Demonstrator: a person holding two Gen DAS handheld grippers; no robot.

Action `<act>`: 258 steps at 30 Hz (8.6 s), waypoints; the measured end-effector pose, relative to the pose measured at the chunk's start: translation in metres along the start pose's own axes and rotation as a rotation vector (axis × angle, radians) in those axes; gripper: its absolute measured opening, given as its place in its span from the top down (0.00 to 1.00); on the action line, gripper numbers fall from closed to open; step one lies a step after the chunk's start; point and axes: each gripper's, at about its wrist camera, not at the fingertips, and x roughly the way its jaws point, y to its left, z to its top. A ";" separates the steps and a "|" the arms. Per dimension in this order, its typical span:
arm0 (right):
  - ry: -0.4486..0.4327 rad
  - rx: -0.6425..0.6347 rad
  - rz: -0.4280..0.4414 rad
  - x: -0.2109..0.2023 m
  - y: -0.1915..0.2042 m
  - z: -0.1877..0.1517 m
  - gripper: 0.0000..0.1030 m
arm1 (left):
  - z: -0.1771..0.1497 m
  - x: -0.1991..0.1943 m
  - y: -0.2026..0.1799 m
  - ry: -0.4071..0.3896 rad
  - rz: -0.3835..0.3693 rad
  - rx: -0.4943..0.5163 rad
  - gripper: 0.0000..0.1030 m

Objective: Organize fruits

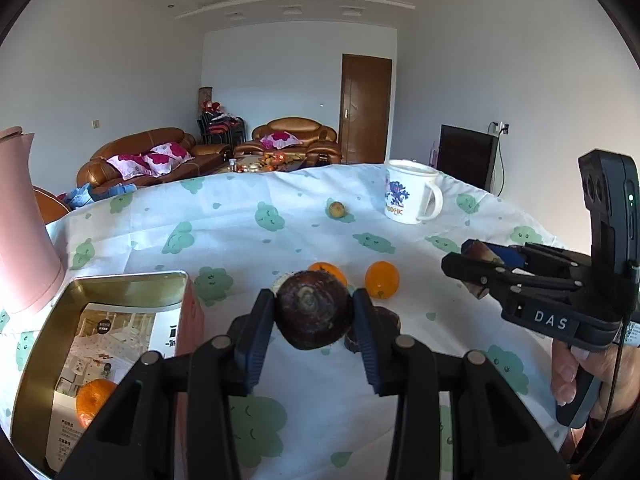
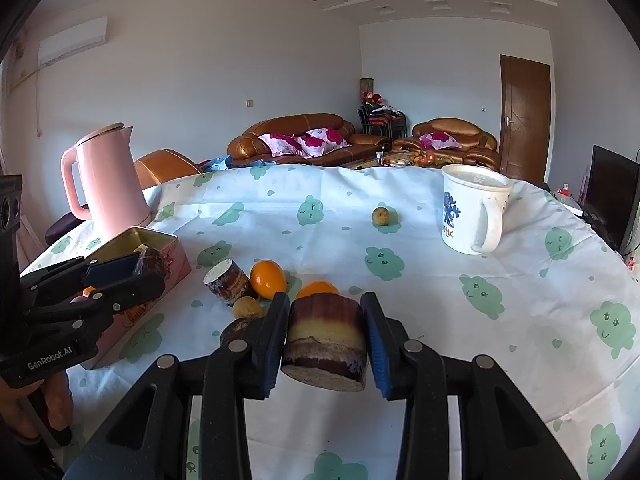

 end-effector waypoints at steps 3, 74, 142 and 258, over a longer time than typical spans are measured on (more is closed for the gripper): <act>-0.009 -0.001 0.000 -0.001 0.001 0.000 0.62 | -0.001 -0.003 -0.001 -0.012 0.004 0.001 0.60; -0.220 -0.080 0.002 -0.043 0.012 -0.008 0.62 | -0.004 -0.038 -0.007 -0.189 0.080 0.025 0.60; 0.002 -0.372 0.290 0.067 0.202 0.055 0.62 | -0.024 -0.058 0.144 0.011 0.298 -0.136 0.60; 0.188 0.014 -0.017 0.046 -0.002 0.002 0.56 | 0.004 0.094 -0.030 0.366 -0.050 0.025 0.62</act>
